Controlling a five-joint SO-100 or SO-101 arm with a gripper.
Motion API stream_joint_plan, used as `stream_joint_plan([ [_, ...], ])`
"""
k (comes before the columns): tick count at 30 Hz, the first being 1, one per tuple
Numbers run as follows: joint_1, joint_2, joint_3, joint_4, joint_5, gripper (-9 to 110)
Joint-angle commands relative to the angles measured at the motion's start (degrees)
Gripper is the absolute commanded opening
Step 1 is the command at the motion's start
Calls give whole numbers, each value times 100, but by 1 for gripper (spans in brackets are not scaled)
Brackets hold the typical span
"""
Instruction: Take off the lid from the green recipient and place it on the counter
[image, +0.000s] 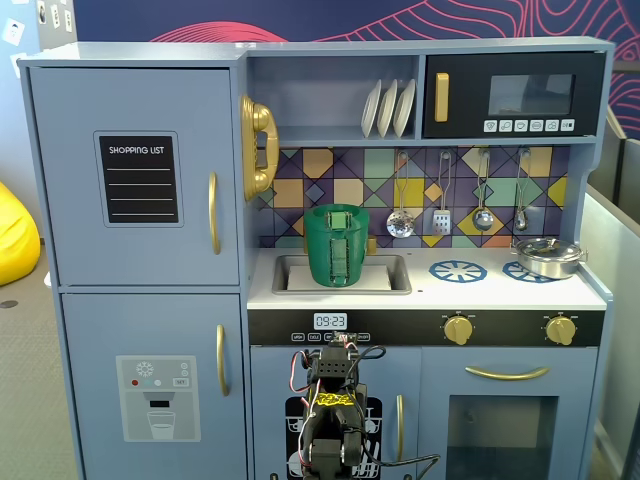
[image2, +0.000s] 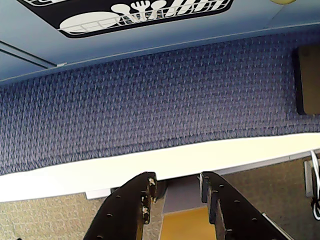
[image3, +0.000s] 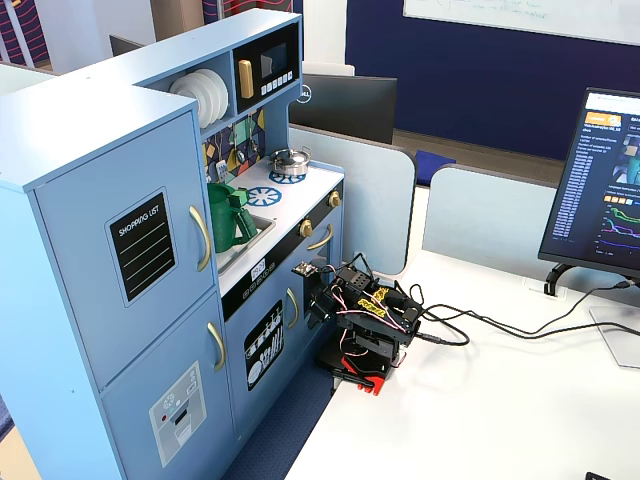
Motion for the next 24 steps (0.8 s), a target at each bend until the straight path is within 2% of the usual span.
stream_joint_plan([
  [1, 62, -79, 70, 510, 387, 0],
  [4, 185, -79, -457, -237, 677, 0],
  [7, 308, -158, -1450, -1336, 554, 0],
  [12, 431, -1011, -2971, -3674, -475, 0],
  [16, 378, -1687, -3735, -5212, -220, 18],
  [21, 308, -2435, -4438, -5713, -290, 36],
  [24, 360, -2777, -4632, -5994, -448, 40],
])
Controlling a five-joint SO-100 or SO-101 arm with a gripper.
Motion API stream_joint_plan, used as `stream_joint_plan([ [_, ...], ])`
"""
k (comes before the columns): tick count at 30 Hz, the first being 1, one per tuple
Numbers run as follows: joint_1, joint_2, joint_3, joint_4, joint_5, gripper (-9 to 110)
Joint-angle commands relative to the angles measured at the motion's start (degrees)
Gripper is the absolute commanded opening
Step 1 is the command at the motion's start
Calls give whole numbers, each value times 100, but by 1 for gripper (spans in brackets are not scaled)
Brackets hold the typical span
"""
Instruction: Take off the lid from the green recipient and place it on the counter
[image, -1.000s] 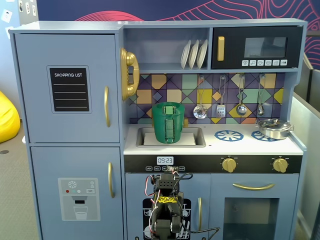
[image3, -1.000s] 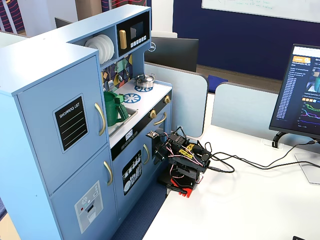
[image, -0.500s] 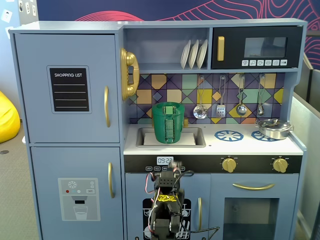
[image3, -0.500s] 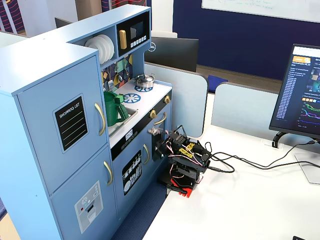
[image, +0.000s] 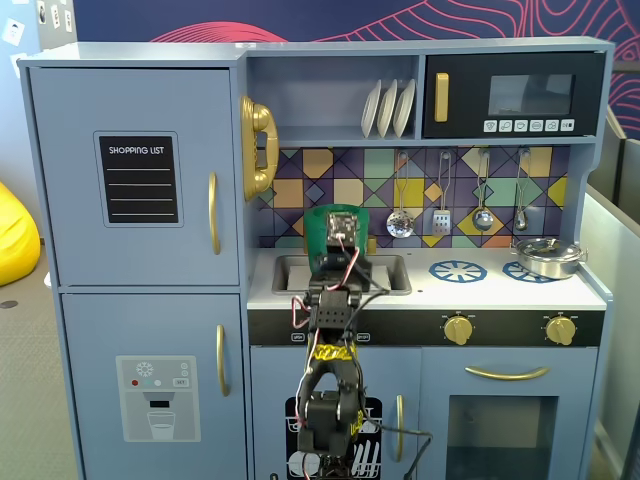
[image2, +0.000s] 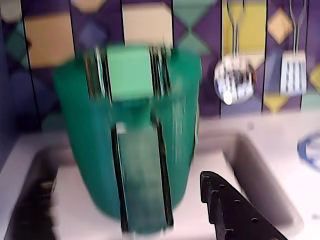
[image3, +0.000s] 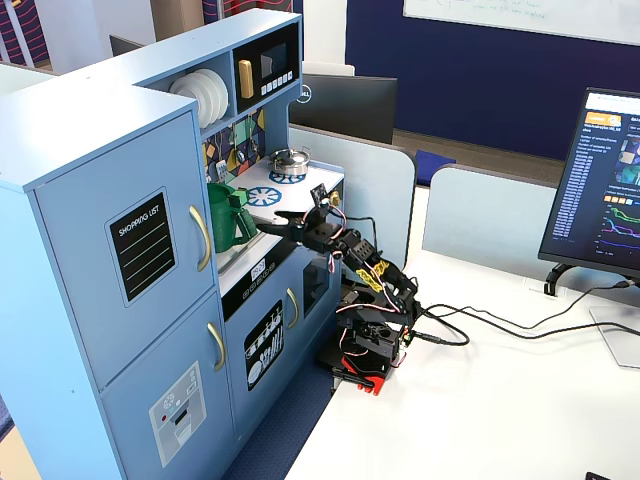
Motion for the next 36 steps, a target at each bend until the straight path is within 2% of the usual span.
stream_joint_plan([
  [1, 62, -501, -650, -589, -185, 39],
  [21, -62, -2566, -2443, -1134, -554, 36],
  [36, -105, -3278, -2979, -1151, -563, 33],
])
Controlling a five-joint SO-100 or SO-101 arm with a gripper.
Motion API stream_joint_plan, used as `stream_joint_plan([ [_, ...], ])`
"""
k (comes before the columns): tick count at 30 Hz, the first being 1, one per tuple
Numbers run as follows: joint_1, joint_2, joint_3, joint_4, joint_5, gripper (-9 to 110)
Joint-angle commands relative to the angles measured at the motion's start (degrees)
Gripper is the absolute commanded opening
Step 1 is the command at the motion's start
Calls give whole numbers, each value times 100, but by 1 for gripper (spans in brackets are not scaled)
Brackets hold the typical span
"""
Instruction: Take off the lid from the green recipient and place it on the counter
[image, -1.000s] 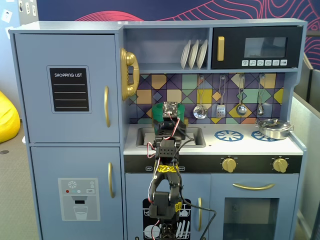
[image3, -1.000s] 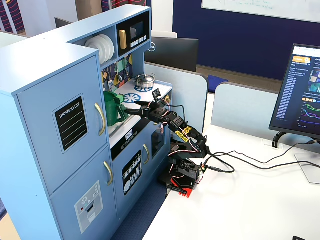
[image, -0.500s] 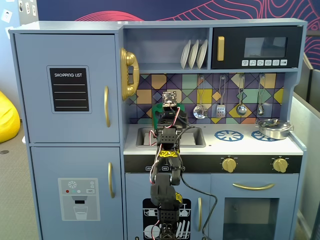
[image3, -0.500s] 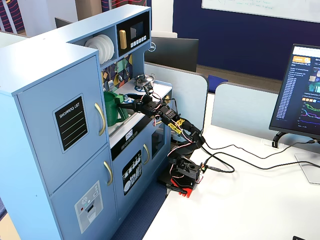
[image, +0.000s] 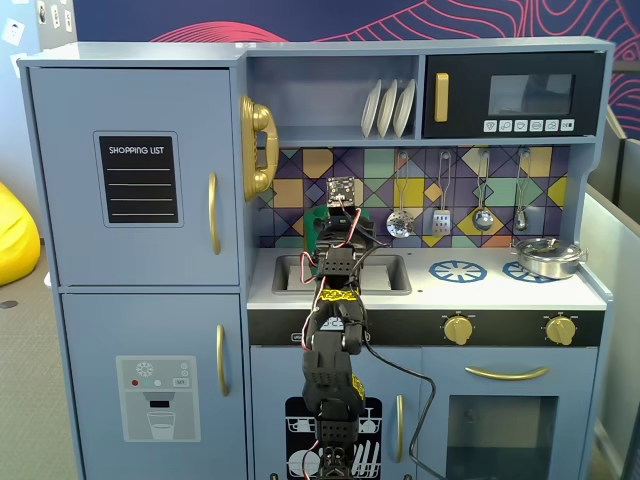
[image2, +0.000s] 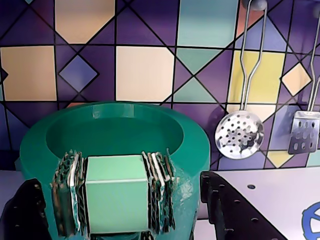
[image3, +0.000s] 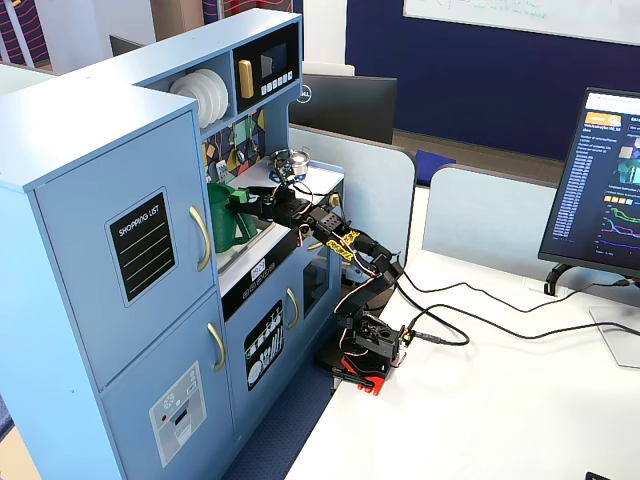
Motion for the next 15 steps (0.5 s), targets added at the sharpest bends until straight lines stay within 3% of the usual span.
stream_joint_plan([
  [1, -88, -97, -536, -167, -62, 32],
  [5, -202, -185, -606, -176, -141, 24],
  [9, -413, -158, -606, -62, -483, 0],
  [15, -519, -158, -615, -132, -413, 0],
])
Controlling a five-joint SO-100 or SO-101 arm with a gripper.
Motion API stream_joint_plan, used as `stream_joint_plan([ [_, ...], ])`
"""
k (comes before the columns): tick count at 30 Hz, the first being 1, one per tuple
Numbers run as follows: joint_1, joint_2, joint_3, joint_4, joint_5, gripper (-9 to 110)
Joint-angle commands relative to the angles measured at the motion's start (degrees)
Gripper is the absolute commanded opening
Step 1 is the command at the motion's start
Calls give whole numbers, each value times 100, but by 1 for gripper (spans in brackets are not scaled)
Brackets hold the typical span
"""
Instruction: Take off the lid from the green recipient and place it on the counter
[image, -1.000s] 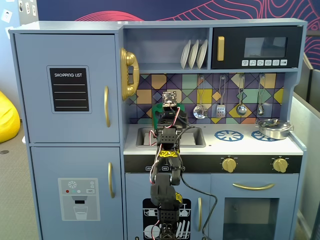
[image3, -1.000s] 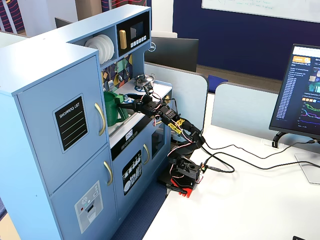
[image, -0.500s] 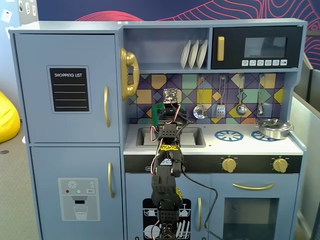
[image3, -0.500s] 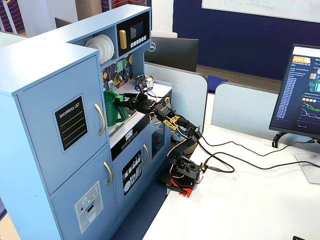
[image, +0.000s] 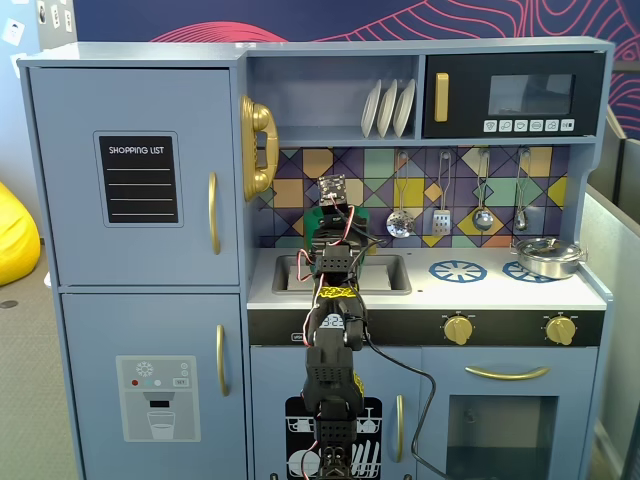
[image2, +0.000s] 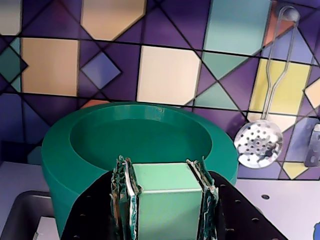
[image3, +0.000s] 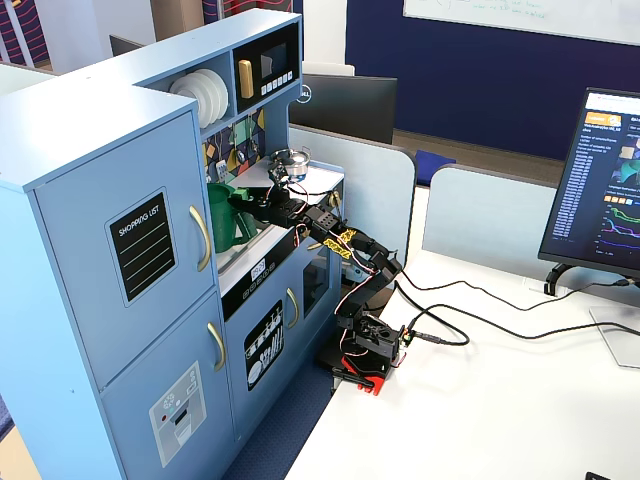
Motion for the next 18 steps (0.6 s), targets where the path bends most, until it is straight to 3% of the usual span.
stream_joint_plan([
  [1, -141, 9, -439, -167, -35, 0],
  [18, 905, 88, -976, -483, 62, 0],
])
